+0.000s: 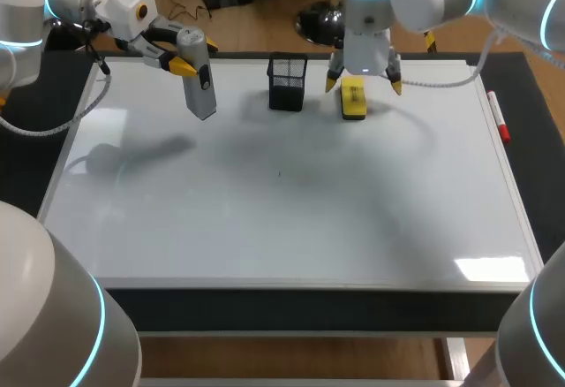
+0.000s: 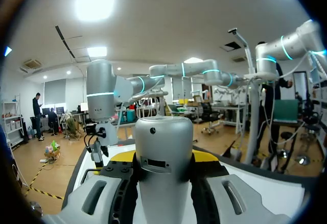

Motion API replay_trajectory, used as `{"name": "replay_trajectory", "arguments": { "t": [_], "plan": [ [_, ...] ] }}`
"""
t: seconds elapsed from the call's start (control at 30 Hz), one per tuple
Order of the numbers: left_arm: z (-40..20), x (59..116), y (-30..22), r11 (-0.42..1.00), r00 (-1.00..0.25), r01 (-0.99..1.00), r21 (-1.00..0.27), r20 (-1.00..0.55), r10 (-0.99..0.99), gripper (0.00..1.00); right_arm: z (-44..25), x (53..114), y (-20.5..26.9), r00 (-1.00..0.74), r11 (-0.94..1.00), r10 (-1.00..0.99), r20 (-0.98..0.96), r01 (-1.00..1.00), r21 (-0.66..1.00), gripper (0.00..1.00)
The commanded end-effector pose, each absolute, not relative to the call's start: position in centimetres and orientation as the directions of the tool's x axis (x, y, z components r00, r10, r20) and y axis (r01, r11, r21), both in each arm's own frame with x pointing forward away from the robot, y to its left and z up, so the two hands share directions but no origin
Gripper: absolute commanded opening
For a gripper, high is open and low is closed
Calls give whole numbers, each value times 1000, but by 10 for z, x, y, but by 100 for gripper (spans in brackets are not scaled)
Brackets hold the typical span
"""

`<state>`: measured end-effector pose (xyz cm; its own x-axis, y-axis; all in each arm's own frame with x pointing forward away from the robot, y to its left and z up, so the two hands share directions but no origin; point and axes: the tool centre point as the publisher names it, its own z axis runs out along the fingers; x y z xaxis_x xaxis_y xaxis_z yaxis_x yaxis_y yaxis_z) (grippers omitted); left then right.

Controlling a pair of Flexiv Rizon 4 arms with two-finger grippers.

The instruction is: Pick up the inspection probe, press it on each red-marked spot on the whiteboard one by one, put down the probe, pick up the eraser, and wipe off all the red marks.

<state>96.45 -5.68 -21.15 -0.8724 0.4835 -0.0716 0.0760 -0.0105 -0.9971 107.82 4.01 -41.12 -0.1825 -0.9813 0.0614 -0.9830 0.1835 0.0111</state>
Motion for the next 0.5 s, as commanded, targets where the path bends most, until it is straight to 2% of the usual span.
{"name": "replay_trajectory", "arguments": {
  "t": [0.03,0.5],
  "plan": [
    [-211,966,-56,-11,-870,75,-997,-70,488,0,-396,1069,24,-251,252,-967,32,-968,18,100],
    [-211,966,-56,-11,-870,75,-997,-70,488,0,-358,1058,-9,-591,580,-784,-191,-806,113,100]
  ]
}}
